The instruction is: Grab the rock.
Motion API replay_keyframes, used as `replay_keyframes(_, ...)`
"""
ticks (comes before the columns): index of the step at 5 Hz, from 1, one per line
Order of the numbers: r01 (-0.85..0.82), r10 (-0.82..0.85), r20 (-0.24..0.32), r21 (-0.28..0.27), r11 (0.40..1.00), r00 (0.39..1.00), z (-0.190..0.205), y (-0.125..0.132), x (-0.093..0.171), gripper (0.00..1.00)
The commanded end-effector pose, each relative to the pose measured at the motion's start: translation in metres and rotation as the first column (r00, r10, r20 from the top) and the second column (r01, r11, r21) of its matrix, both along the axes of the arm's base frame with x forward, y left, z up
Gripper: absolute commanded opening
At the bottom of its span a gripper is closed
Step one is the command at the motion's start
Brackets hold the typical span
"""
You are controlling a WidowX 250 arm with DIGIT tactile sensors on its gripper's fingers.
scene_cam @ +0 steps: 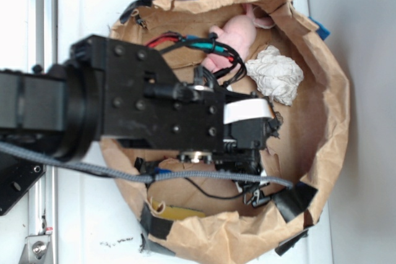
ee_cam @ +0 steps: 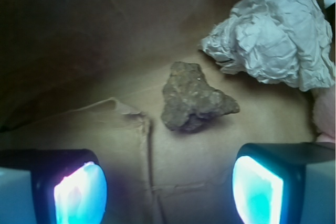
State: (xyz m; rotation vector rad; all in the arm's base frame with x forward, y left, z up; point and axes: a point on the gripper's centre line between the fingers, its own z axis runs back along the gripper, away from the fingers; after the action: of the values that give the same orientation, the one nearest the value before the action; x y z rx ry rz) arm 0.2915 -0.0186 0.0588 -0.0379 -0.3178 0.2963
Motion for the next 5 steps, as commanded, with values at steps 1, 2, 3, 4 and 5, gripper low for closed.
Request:
replay_keyframes(1,-0.034,0.033,0.051,0.008,0.999,0.998,0.009,0.012,0.021,1.00)
replay_keyframes(2,-0.043,0.043,0.053,0.014,0.999,0.998,0.007,0.014,0.022,1.00)
replay_keyframes(3,-0.060,0.059,0.062,0.018,0.998,0.996,0.008,0.019,0.022,1.00)
replay_keyframes(4,-0.084,0.082,0.076,0.027,0.996,0.994,0.008,0.024,0.025,1.00)
replay_keyframes(5,-0.123,0.119,0.072,0.057,0.991,0.990,0.006,0.031,0.028,1.00)
